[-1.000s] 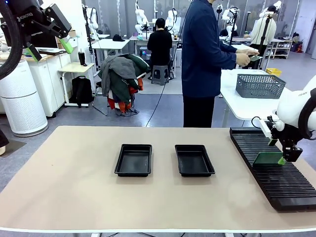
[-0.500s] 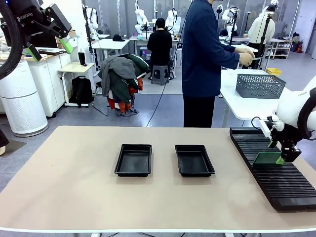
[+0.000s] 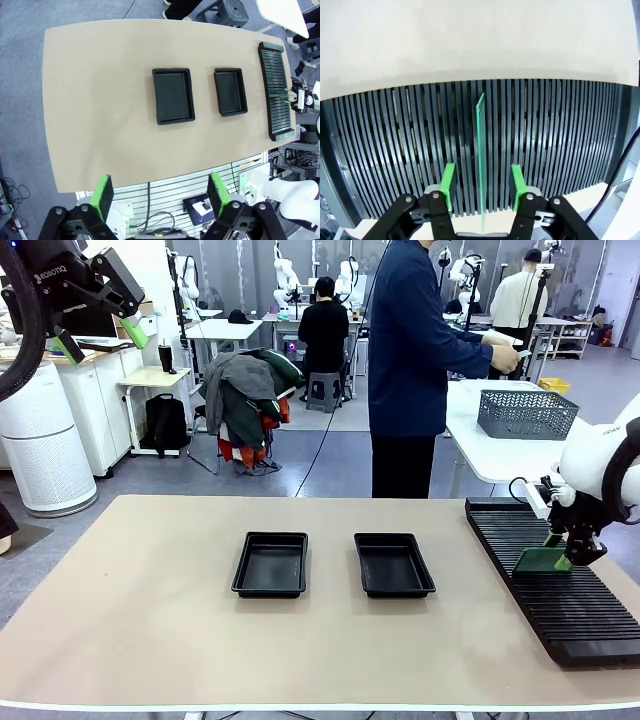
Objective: Inspect and transfer BCBs to ESD trays.
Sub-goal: Pick up the Blank PCB from the PCB Rack and place it in the left ESD tray.
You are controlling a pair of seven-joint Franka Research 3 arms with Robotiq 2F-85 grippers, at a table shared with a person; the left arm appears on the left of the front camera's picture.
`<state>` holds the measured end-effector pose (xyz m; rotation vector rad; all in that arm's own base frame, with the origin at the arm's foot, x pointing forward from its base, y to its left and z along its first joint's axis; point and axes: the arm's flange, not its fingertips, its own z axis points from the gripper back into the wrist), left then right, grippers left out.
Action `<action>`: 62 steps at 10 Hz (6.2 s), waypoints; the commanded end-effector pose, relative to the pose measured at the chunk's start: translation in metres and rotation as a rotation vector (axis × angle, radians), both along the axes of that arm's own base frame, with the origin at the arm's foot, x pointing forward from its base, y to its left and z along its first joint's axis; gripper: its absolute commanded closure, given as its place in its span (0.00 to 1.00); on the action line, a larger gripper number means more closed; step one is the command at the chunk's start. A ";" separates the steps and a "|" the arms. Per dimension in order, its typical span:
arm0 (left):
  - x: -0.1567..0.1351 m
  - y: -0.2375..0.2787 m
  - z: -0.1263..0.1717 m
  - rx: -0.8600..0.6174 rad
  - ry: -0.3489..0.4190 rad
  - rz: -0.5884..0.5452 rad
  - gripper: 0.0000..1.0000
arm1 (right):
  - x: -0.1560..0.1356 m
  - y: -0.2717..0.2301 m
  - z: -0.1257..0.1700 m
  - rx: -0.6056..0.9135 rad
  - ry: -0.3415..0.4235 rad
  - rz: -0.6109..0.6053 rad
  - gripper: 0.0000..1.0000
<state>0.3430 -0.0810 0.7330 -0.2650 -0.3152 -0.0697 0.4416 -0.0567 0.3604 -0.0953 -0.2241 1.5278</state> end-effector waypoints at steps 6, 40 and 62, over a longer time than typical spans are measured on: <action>0.000 0.000 0.000 0.000 0.000 0.001 0.00 | 0.008 -0.003 -0.002 0.006 0.020 0.026 0.80; 0.000 0.000 0.000 0.000 0.000 0.001 0.00 | -0.076 -0.038 0.293 0.017 -0.059 -0.147 1.00; 0.000 0.000 0.000 0.000 0.000 0.001 0.00 | -0.176 0.158 0.295 0.214 0.475 -0.833 0.98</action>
